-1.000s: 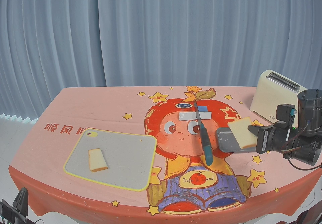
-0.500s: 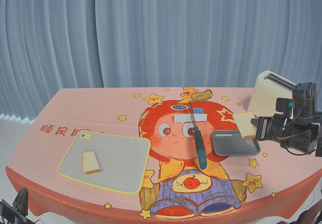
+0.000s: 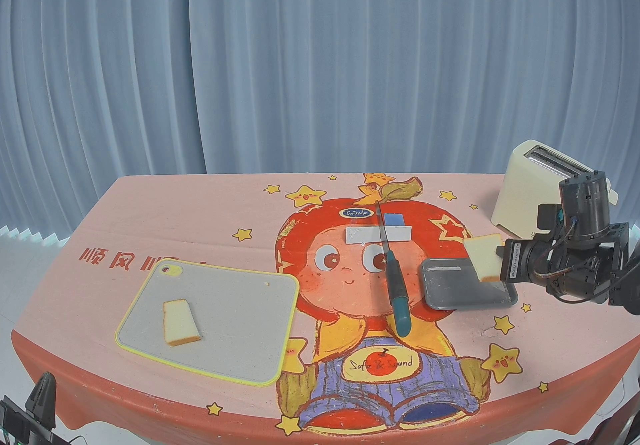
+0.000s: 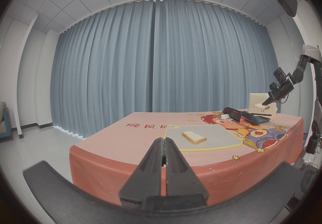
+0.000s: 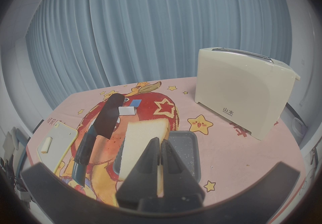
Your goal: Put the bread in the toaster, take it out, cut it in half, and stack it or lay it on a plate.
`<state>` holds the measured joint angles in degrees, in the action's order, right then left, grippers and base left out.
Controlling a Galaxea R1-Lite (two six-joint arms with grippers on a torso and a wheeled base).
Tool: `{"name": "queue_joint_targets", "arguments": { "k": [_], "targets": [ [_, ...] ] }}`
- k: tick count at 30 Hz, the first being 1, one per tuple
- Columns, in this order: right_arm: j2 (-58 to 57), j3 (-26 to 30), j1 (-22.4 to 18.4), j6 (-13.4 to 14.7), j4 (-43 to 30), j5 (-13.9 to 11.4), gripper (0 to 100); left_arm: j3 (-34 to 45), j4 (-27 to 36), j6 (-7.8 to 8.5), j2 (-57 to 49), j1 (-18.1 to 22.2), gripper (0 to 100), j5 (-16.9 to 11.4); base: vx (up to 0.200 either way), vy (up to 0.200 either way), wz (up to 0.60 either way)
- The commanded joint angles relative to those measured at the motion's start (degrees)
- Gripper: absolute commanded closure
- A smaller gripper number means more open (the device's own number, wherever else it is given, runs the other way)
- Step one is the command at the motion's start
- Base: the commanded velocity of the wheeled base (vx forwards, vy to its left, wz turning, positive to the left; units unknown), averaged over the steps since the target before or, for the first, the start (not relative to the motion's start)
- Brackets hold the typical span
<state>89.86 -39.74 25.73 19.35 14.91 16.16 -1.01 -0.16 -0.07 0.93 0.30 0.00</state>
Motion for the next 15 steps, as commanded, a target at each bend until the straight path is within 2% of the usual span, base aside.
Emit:
{"name": "queue_joint_targets", "arguments": {
  "k": [1, 15],
  "targets": [
    [1.02, 0.01, 0.02, 0.08, 0.03, -0.08, 100, 1.01, -0.02, -0.01, -0.31, 0.05, 100, 0.0, 0.0, 0.0, 0.0],
    [4.63, -0.42, -0.6, 0.08, 0.03, -0.08, 100, 1.01, -0.02, -0.01, -0.31, 0.05, 100, 0.0, 0.0, 0.0, 0.0]
  ]
}}
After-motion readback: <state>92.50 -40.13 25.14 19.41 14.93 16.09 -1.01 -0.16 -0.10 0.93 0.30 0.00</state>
